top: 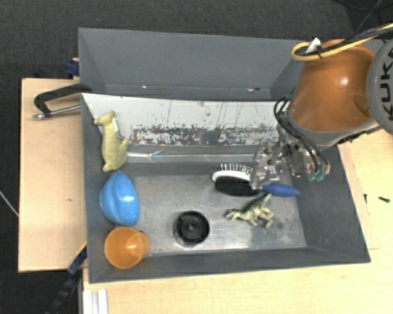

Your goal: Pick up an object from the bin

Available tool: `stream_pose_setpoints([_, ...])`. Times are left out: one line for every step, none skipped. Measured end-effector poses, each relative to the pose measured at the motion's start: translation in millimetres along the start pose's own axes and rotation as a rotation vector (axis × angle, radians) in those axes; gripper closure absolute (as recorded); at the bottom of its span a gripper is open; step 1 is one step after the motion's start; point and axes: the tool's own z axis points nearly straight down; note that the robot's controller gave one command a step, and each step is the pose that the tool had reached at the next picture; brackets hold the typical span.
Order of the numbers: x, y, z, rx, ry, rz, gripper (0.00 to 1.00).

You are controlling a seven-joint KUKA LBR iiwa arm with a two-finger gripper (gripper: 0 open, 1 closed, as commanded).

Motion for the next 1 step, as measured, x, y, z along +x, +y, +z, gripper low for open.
stream_pose_setpoints([1.9, 0.6, 4.6, -0.002, 0.009, 0.000, 0.00])
